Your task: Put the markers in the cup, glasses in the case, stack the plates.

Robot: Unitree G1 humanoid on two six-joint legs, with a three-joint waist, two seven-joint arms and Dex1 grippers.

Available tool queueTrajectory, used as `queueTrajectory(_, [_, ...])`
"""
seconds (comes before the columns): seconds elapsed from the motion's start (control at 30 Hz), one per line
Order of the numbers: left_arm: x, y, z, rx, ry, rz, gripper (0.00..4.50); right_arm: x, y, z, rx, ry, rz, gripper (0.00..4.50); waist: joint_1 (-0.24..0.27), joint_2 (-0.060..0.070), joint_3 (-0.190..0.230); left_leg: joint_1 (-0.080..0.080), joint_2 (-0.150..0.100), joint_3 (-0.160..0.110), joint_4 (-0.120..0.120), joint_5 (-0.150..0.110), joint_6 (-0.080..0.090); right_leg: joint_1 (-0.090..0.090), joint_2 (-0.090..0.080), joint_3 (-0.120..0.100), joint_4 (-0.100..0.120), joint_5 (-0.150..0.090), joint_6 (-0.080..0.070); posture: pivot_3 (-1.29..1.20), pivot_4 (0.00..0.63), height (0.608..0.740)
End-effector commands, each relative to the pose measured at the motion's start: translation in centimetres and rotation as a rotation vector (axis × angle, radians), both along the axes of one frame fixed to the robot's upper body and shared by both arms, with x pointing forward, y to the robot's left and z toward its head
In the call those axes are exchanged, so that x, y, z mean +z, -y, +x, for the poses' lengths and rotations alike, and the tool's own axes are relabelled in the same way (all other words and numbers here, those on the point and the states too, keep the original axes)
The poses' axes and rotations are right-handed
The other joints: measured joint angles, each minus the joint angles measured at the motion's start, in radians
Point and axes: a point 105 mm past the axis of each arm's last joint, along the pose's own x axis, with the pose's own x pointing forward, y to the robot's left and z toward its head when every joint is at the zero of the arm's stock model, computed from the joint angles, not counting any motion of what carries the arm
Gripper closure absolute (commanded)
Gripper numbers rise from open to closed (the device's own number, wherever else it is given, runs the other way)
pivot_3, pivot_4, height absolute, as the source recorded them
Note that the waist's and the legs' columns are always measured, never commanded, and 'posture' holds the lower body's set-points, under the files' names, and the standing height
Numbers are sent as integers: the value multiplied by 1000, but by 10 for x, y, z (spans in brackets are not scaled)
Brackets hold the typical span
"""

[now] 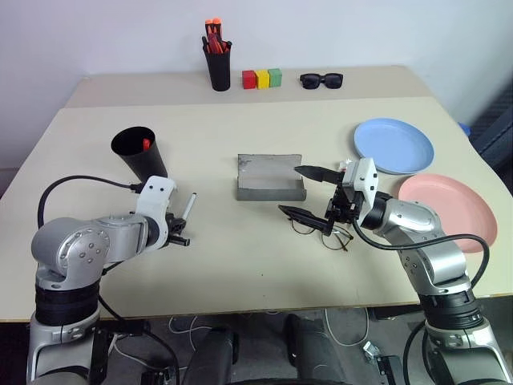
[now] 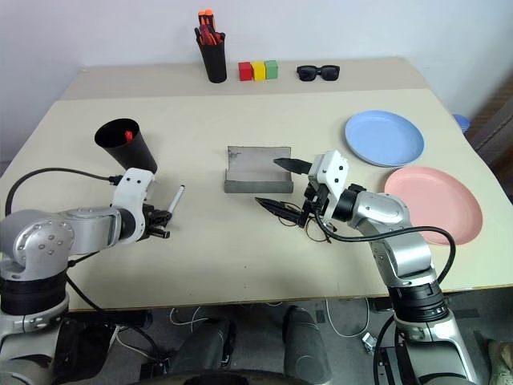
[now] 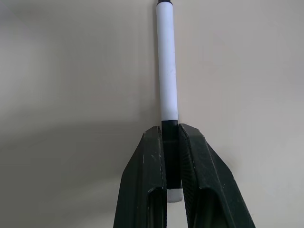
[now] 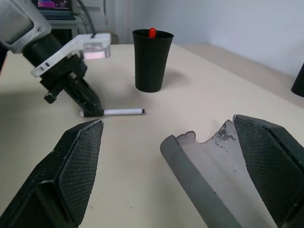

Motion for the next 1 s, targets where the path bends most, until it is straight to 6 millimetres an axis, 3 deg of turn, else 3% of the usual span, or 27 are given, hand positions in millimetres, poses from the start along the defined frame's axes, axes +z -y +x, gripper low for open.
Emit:
queueTrajectory(0.03, [51, 26, 14, -128, 266, -163, 4456, 13, -3, -1, 15, 65, 19, 0, 0, 0, 0, 0, 0, 0, 0, 0, 0, 0, 0, 0, 0, 0, 0, 0, 150, 740])
queueTrajectory(0.17, [98, 32, 32, -209, 635, -193, 4456, 15, -3, 0, 16, 58, 36, 0, -2, 0, 0, 0, 0, 1, -1, 0, -1, 0, 0, 0, -1, 0, 0, 0, 150, 740])
queueTrajectory(0.27, [139, 24, 41, -183, 905, -201, 4456, 19, -1, -2, 35, 18, 80, 0, 1, 0, 0, 0, 0, 1, -1, 0, -1, 0, 0, 0, -1, 0, -1, 0, 150, 740])
queueTrajectory(0.33, [166, 14, 43, -166, 1067, -185, 4456, 23, 0, -3, 55, -17, 116, 0, 2, 0, 0, -1, 0, 1, -1, 0, -1, 0, 0, 0, -2, 1, -1, 0, 150, 740])
queueTrajectory(0.4, [176, 3, 45, -153, 1131, -170, 4456, 26, 0, -3, 63, -31, 134, 0, 2, 0, 0, -1, 0, 1, 0, 0, -1, 0, 0, 0, -3, 1, -1, 0, 150, 740])
queueTrajectory(0.5, [189, -31, 49, -91, 1215, -113, 4456, 26, 0, -2, 48, -12, 119, 0, -3, 0, 0, 0, 0, 2, -1, 0, 0, 0, 0, 0, -3, 1, -1, 0, 150, 740])
queueTrajectory(0.63, [190, -71, 54, 23, 1292, -107, 4456, 24, -1, -3, 49, -13, 106, 0, -2, 0, 0, 0, 1, 2, -1, 0, 0, -1, 0, 0, -2, 1, -1, 0, 150, 740])
queueTrajectory(1.0, [137, -110, 63, 223, 1279, -40, 4456, 24, -1, -4, 48, -5, 86, 0, 1, 0, 0, 0, 0, 2, 0, 0, 0, 0, 0, 0, -2, 1, 0, 0, 150, 740])
